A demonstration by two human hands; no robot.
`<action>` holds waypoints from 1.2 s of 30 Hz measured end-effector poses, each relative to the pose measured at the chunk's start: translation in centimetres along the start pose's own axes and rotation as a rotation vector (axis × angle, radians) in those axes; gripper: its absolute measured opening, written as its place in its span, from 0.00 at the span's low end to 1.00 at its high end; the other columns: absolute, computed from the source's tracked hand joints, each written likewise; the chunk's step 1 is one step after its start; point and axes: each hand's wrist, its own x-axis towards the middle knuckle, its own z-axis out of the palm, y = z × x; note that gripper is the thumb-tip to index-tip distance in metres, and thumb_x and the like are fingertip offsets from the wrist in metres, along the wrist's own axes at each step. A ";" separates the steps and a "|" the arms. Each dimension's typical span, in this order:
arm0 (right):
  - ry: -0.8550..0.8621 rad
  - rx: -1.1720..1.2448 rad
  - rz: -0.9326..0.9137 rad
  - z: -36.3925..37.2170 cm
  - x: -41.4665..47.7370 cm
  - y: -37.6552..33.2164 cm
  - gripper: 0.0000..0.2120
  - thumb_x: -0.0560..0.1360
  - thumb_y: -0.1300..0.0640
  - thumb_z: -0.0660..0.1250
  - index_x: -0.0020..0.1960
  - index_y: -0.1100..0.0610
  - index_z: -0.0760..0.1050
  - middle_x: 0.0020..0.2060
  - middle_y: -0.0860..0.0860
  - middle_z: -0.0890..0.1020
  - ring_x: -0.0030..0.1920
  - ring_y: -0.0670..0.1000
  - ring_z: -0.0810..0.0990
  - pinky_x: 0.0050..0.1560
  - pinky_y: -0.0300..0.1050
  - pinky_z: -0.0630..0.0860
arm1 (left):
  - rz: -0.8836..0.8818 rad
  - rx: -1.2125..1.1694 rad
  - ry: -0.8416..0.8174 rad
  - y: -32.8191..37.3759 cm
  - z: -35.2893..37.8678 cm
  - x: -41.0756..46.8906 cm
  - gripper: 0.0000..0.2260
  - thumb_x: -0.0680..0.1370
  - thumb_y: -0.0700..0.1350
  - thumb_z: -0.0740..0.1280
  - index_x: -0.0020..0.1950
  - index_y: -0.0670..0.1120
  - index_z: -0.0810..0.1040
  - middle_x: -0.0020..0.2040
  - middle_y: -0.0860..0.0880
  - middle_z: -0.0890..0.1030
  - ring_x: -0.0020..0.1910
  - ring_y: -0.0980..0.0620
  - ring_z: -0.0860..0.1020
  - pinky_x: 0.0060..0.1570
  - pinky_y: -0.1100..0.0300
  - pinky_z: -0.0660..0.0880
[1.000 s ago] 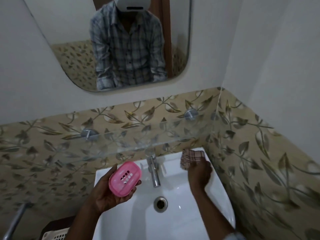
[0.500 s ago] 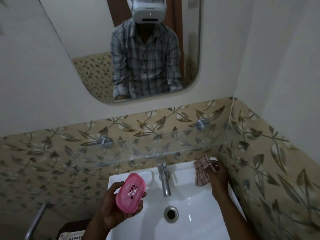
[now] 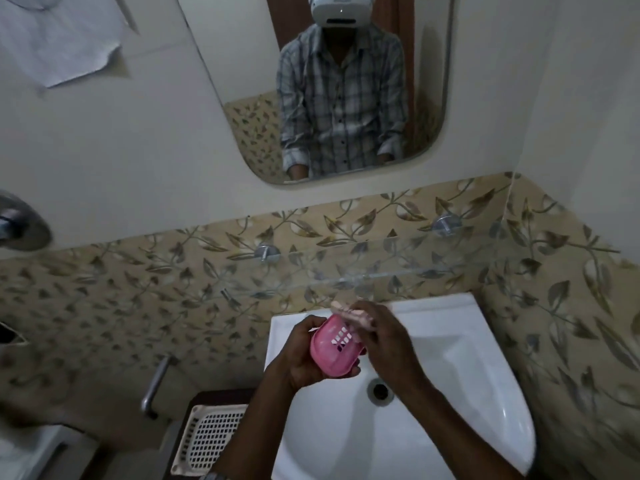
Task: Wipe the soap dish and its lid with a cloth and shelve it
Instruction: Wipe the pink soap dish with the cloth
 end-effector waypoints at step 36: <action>-0.150 -0.347 -0.693 3.3 -1.5 0.6 0.14 0.74 0.64 0.70 0.59 0.57 0.79 0.51 0.56 0.82 0.54 0.57 0.79 0.60 0.57 0.76 | 0.048 -0.040 -0.060 -1.1 -1.4 -0.8 0.16 0.75 0.48 0.67 0.55 0.36 0.82 0.48 0.37 0.84 0.46 0.41 0.83 0.49 0.49 0.81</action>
